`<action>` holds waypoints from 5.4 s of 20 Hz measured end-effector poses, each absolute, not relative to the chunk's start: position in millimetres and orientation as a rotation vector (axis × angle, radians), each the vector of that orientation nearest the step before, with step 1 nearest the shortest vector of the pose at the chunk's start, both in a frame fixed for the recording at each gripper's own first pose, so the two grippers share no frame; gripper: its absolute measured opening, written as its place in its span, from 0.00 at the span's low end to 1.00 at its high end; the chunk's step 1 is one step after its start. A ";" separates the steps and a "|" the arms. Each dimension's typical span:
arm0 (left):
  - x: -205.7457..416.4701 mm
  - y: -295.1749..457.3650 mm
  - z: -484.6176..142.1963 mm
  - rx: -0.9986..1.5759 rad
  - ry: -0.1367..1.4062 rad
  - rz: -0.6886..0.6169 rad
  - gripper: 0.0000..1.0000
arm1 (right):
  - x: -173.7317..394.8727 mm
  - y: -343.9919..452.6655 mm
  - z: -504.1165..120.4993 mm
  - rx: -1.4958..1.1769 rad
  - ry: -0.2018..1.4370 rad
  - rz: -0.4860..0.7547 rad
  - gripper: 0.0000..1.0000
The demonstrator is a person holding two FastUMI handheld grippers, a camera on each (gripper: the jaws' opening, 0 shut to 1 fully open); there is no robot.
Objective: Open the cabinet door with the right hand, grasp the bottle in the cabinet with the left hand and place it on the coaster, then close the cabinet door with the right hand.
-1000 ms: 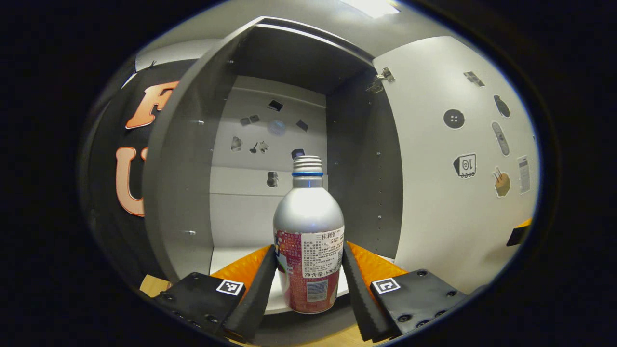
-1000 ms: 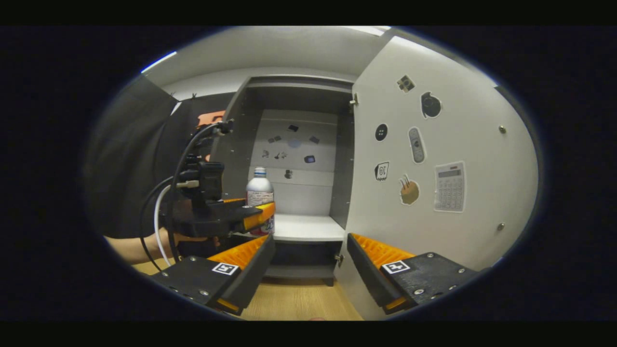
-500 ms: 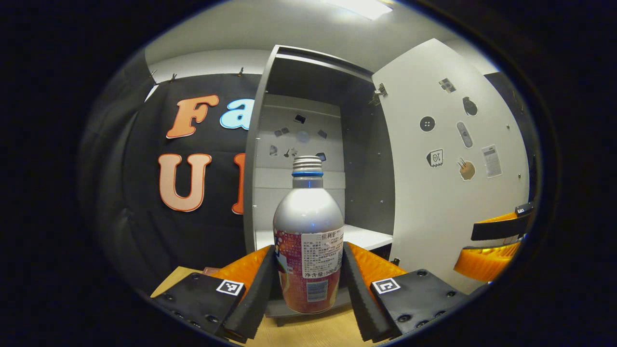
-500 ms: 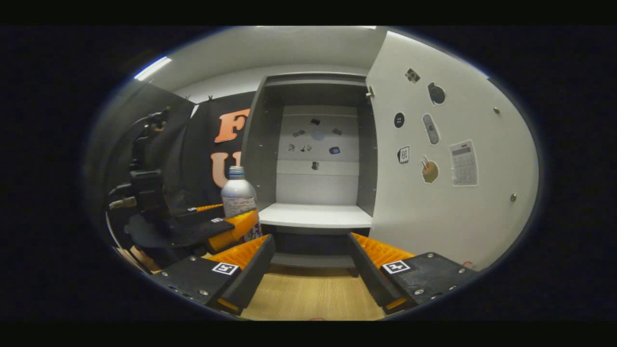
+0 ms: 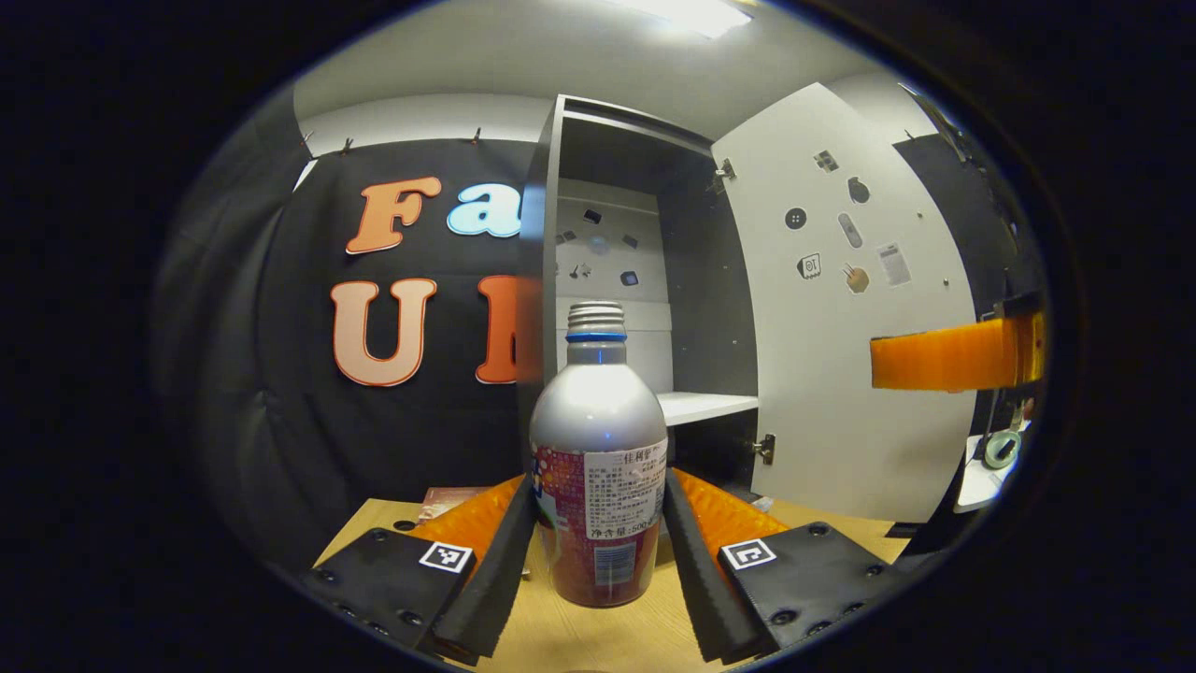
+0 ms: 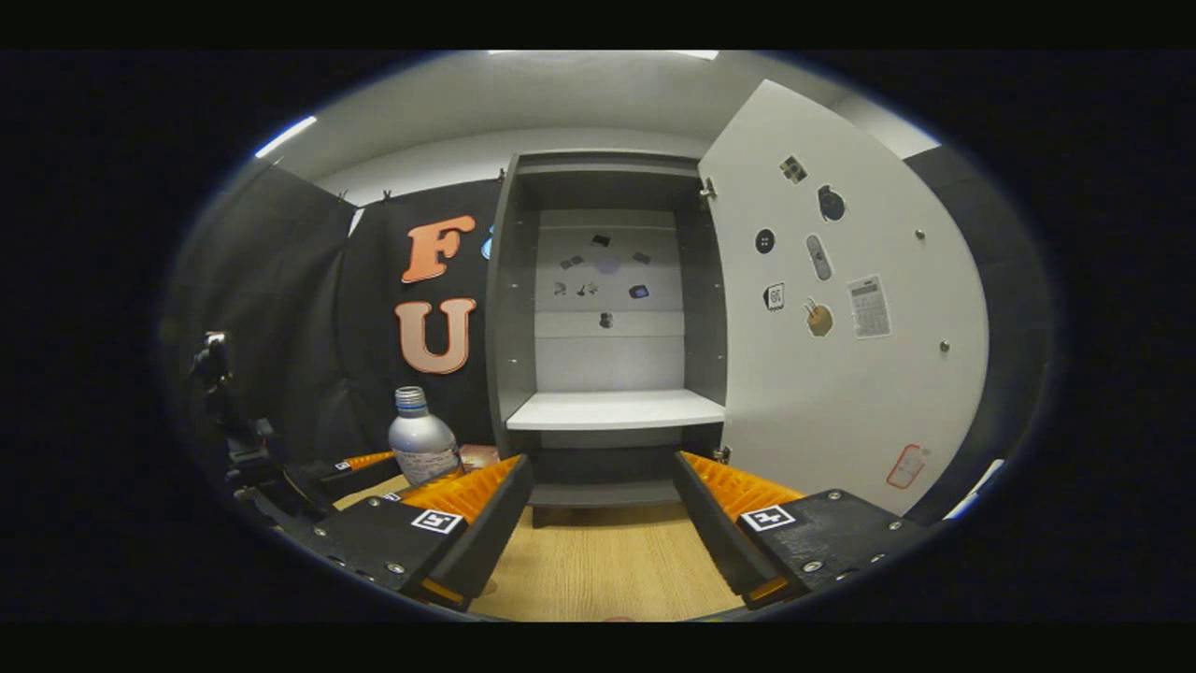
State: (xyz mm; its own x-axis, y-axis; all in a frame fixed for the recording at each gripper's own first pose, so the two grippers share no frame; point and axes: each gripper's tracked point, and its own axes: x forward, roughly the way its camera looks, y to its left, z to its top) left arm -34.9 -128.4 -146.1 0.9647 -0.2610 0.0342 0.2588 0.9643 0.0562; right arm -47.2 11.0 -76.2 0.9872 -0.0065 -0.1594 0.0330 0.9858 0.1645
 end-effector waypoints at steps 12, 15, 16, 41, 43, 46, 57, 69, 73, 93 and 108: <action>-90.6 -111.8 -264.6 0.091 0.009 -0.246 0.82 | -64.5 48.4 -111.1 0.237 0.184 0.025 0.93; -96.4 -105.3 -291.7 0.083 0.046 -0.246 0.82 | -67.6 43.9 -124.8 0.193 0.200 0.003 0.93; -97.3 -102.3 -300.2 0.087 0.059 -0.240 0.82 | -67.8 44.2 -126.6 0.188 0.202 0.000 0.93; -102.8 -86.5 -358.7 0.059 0.163 -0.210 0.87 | -53.1 92.7 -143.3 0.177 0.289 0.084 0.93; -102.2 -83.4 -358.0 0.034 0.173 -0.200 0.87 | -55.5 91.5 -138.4 0.170 0.283 0.079 0.93; -102.2 -81.2 -357.5 0.017 0.182 -0.188 0.91 | -58.8 88.8 -132.3 0.165 0.278 0.073 0.93; -91.3 -88.5 -335.7 0.023 0.167 -0.200 0.95 | -73.8 80.2 -108.9 0.139 0.253 0.052 0.92; -68.2 -93.9 -217.8 0.004 0.065 -0.190 0.96 | -92.1 20.4 -51.6 0.138 0.172 -0.042 0.93; -74.7 -92.5 -190.4 0.012 0.082 -0.132 0.96 | -96.6 -9.5 -31.1 0.181 0.136 -0.008 0.93; -74.5 -162.9 -44.3 -0.022 0.040 -0.084 0.94 | -144.7 -199.0 0.1 0.092 0.038 -0.198 0.93; -63.0 -147.8 -44.1 0.005 0.059 -0.077 0.95 | -120.6 -296.0 -5.6 0.092 0.089 -0.367 0.93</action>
State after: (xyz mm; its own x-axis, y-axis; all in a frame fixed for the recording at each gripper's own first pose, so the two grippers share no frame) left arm -63.0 -147.8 -44.1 0.9952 -0.0771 -0.0594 0.0774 0.9970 0.0026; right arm -120.6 -296.0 -5.6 0.9296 -0.3538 -0.1038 0.3619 0.9293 0.0734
